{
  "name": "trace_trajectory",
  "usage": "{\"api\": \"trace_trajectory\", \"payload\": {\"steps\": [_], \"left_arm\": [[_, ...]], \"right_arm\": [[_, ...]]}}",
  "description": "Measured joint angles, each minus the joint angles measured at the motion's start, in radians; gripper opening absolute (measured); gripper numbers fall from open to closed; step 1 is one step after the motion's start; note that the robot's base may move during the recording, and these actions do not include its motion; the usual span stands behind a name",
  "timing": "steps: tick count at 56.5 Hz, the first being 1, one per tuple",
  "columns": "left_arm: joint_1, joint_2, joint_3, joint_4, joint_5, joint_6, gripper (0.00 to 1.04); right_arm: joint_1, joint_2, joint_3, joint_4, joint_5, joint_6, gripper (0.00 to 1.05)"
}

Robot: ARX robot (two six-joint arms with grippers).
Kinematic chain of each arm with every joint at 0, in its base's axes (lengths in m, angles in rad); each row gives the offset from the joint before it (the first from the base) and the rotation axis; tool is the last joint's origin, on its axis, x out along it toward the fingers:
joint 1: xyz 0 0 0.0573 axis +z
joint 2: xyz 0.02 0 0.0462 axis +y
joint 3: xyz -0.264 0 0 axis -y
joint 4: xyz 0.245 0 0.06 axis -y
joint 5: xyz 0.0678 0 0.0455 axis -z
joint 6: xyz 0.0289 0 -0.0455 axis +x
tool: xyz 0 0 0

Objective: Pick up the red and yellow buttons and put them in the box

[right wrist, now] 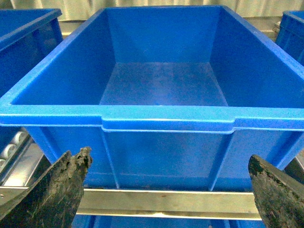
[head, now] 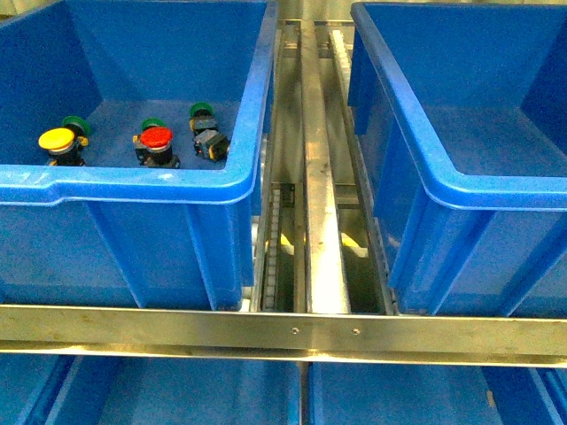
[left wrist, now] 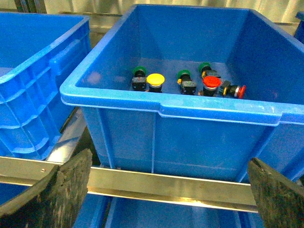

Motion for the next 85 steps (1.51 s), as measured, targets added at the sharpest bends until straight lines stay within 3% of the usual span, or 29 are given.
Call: {"api": "trace_trajectory", "payload": {"steps": [85], "left_arm": [[0.000,0.000,0.000,0.000,0.000,0.000,0.97]], "right_arm": [[0.000,0.000,0.000,0.000,0.000,0.000,0.99]]}}
